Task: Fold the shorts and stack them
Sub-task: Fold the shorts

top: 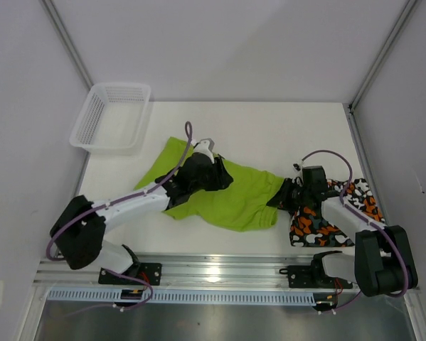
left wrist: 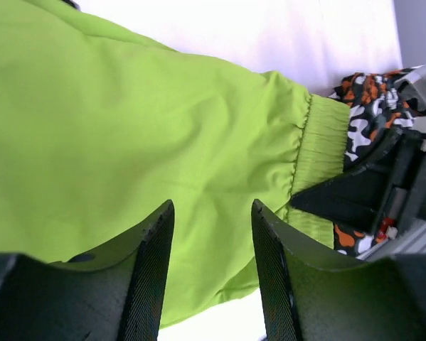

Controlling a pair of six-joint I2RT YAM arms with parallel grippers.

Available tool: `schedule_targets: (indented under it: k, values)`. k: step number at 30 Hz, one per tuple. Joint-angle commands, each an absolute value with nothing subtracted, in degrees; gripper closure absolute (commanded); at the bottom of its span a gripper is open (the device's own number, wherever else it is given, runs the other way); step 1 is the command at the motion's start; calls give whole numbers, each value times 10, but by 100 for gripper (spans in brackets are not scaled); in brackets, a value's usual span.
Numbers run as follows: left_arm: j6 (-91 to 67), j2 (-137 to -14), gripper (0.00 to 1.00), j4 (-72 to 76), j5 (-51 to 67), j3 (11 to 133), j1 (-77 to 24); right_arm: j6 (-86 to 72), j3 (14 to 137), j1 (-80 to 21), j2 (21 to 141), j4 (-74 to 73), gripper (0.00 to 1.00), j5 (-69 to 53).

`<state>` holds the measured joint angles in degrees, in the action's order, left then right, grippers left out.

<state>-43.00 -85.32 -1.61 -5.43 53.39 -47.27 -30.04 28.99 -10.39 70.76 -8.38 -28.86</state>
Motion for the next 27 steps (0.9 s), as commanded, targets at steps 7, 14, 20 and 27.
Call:
schedule_targets:
  k: [7, 14, 20, 27]
  values:
    - [-503, -744, 49, 132, -11, 320, -468, -257, 356, -105, 725, -201, 100, -257]
    - [-548, -758, 49, 160, -32, 253, -468, -257, 368, -105, 729, -203, 100, -258]
    - [-540, -834, 51, 258, -22, 236, -468, -253, 369, -105, 725, -207, 100, -260]
    - [-520, -773, 51, 222, -5, 264, -468, -236, 375, -105, 723, -230, 100, -245]
